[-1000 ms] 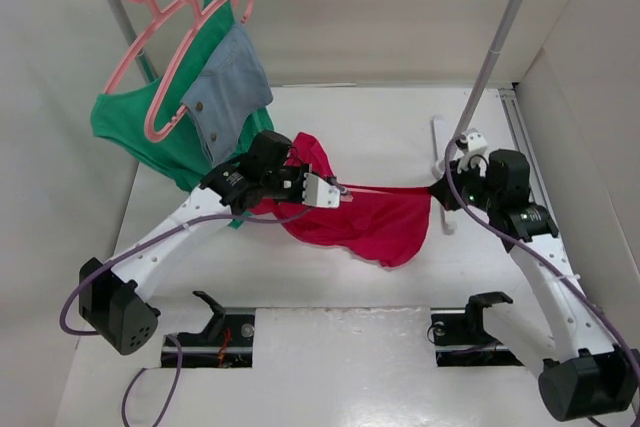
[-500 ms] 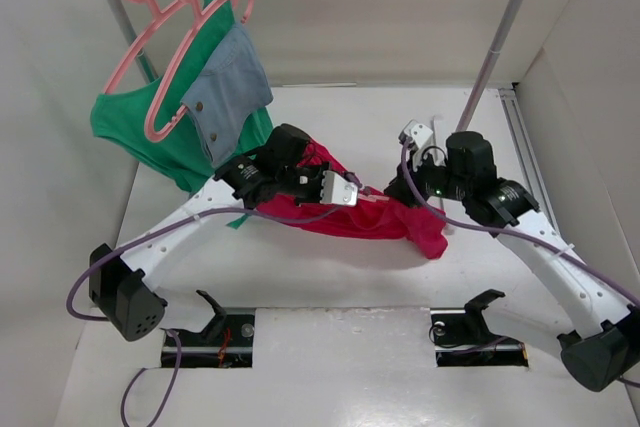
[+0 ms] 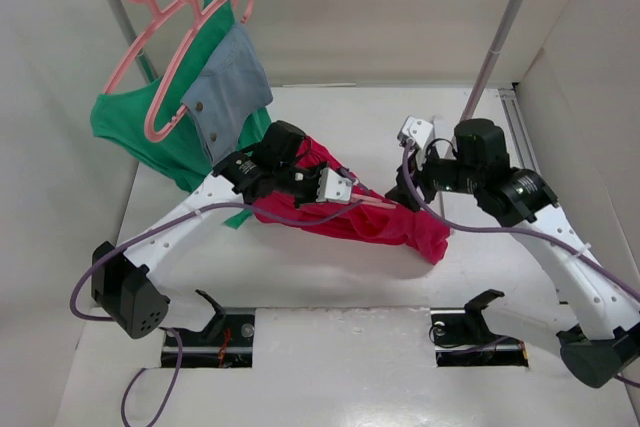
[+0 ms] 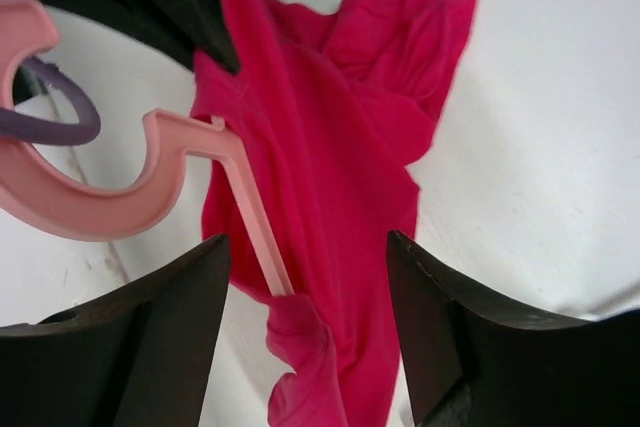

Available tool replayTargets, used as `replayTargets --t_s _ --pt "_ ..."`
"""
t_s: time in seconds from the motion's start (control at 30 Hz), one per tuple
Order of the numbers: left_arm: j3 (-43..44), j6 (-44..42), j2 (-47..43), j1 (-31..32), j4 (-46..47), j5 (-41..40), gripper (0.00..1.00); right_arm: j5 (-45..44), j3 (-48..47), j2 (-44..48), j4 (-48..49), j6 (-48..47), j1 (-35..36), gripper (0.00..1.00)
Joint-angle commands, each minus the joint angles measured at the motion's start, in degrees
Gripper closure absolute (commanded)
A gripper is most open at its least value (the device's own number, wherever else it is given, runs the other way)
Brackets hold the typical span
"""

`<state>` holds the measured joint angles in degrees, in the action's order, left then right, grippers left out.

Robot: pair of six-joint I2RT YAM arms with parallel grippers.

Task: Place the t-shirt on the hanger
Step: Place tshirt on hanger

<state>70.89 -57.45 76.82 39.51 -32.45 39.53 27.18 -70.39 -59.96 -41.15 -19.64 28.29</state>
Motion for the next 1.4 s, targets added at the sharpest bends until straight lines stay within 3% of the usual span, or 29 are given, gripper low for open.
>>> replayTargets --t_s 0.0,0.33,0.47,0.6,0.63,0.7,1.17,1.37 --pt "0.8 1.1 -0.6 -0.9 1.5 4.6 1.0 5.3 2.4 -1.4 0.6 -3.4 0.8 0.32" --pt "-0.8 2.2 -1.2 -2.0 2.8 4.6 1.0 7.9 10.6 -2.5 12.3 -0.1 2.0 0.32" --pt "-0.8 2.2 -1.2 -2.0 3.4 5.1 1.0 6.5 12.4 -5.2 18.7 2.5 3.3 0.39" --pt "0.2 2.7 -1.2 -2.5 3.4 5.6 1.0 6.0 12.4 -7.3 20.9 3.0 4.3 0.69" --pt "0.2 2.7 -1.2 -2.5 3.4 6.2 1.0 6.0 12.4 -7.3 20.9 3.0 4.3 0.83" --pt "0.2 2.7 -1.2 -3.6 3.4 6.2 1.0 5.2 12.4 -7.3 19.3 1.8 4.3 1.0" --pt "4.6 -0.7 3.4 -12.5 -1.4 2.0 1.0 6.6 11.2 7.3 6.3 -1.4 1.2 1.0" --pt "5.7 -0.7 5.4 -12.5 -1.2 -0.5 1.0 8.0 9.5 8.6 4.2 -1.4 1.2 1.0"
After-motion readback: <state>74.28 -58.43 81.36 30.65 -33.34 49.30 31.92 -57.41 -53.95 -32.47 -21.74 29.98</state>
